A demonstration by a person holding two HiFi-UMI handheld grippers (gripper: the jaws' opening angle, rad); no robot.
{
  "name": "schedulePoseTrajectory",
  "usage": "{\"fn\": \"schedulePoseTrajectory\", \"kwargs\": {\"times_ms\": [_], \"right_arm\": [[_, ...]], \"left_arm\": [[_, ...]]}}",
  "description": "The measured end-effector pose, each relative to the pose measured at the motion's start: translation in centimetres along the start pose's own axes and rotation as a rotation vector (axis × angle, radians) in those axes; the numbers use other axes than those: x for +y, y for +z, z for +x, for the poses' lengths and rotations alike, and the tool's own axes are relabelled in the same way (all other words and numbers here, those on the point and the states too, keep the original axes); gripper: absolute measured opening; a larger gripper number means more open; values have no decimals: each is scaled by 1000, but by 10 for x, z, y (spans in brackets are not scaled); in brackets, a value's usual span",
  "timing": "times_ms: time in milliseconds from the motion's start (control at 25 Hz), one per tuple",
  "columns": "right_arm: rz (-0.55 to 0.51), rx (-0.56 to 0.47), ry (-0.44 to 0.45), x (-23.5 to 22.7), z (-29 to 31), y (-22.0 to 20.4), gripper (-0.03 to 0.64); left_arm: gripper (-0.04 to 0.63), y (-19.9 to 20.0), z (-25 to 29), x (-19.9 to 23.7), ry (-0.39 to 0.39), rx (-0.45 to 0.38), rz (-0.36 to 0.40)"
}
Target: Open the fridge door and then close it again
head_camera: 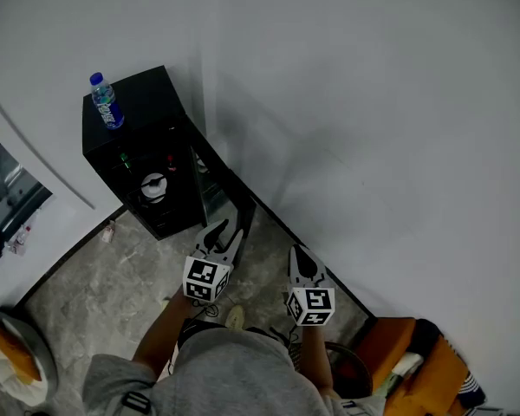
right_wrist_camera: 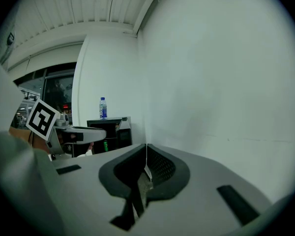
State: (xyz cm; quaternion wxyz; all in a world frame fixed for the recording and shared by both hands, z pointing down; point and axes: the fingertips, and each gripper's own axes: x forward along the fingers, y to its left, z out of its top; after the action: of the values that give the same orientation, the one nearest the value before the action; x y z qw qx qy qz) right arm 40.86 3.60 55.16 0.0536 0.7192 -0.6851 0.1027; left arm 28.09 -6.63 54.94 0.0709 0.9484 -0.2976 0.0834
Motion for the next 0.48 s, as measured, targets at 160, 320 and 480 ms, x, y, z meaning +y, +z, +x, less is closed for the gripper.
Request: {"fn": "schedulePoseTrajectory", "kwargs": {"times_ms": [160,320,480], "right_arm": [[-26,-4,43,15,8,3,25],[-37,-14,93,33,15,8,25],[-57,-23,144,53,22,13,25]], "left_arm": [[133,8,-27,15,61,-31,5],[123,12,-57,29,123,-51,-4],[100,13,-85,45,207,-71,-24]]}}
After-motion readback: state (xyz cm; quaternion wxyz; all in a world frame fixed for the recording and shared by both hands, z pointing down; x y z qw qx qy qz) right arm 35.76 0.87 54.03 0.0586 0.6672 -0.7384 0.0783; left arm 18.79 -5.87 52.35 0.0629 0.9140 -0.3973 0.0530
